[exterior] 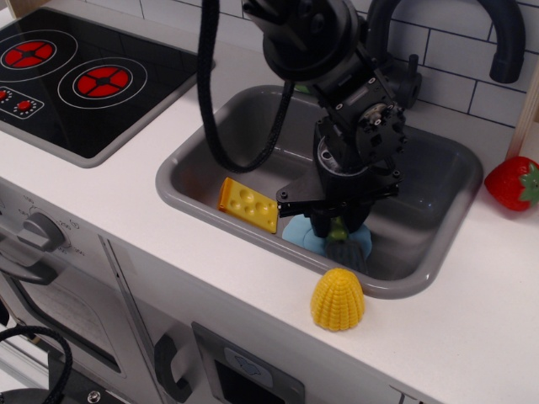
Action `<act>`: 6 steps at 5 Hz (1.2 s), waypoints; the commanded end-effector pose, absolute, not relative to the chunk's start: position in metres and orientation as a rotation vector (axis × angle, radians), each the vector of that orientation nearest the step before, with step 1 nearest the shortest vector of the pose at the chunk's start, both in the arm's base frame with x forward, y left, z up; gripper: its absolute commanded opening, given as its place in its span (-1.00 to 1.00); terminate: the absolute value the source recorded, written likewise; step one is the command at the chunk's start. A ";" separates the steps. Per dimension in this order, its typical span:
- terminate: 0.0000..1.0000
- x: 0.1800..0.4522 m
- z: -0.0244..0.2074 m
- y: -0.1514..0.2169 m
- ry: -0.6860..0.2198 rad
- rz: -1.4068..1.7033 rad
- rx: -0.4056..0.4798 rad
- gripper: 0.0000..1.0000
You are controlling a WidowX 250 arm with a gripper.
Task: Take spatula off plate sink
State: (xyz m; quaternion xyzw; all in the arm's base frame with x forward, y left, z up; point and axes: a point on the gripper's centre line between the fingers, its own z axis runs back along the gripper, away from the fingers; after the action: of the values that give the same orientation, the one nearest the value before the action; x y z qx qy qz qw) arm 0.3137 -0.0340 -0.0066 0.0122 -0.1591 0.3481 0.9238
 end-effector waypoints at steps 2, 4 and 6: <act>-1.00 0.318 0.012 -0.032 -0.333 0.720 -0.007 -1.00; -1.00 0.326 0.045 -0.033 -0.404 0.743 -0.014 -1.00; -1.00 0.342 0.050 -0.046 -0.444 0.695 -0.011 -1.00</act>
State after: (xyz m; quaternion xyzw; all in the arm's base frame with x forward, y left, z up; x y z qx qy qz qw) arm 0.3345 -0.0461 0.0373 0.0010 -0.1990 0.3412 0.9187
